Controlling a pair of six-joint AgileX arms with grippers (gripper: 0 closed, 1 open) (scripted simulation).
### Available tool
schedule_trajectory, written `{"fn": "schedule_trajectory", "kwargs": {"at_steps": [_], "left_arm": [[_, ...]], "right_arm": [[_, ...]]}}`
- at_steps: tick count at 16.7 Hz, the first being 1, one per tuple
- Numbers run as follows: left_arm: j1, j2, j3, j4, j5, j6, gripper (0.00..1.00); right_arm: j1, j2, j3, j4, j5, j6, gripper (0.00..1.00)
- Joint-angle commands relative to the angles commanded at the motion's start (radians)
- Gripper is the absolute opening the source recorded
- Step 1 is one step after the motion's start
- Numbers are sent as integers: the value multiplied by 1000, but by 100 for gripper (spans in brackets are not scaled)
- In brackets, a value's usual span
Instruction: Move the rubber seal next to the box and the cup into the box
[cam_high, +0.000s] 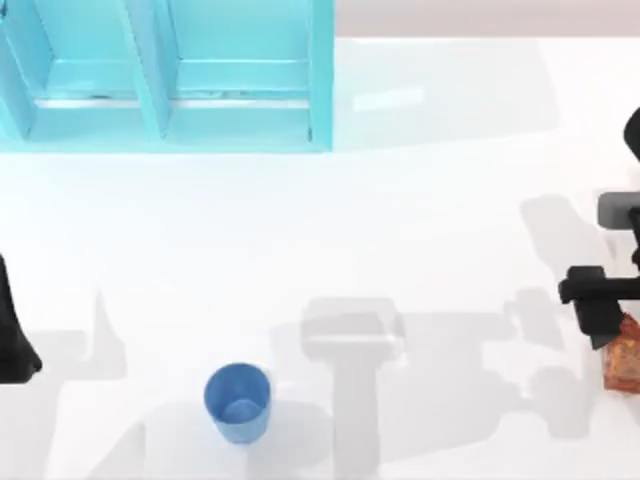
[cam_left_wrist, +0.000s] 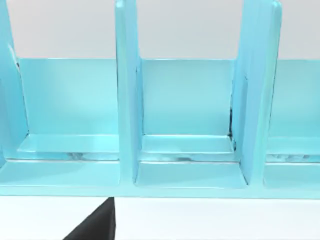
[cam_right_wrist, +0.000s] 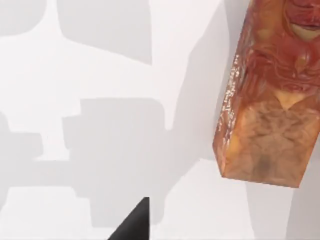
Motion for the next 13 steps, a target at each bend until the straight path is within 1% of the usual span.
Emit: {"fn": "schedule_trajectory", "kwargs": {"at_steps": [9,13], "left_arm": [[0,0,0,0,0,0,100],[0,0,0,0,0,0,100]], "right_arm": [[1,0,3,-3,0,0,100],[0,-2,86,-105,0,3,100]]}}
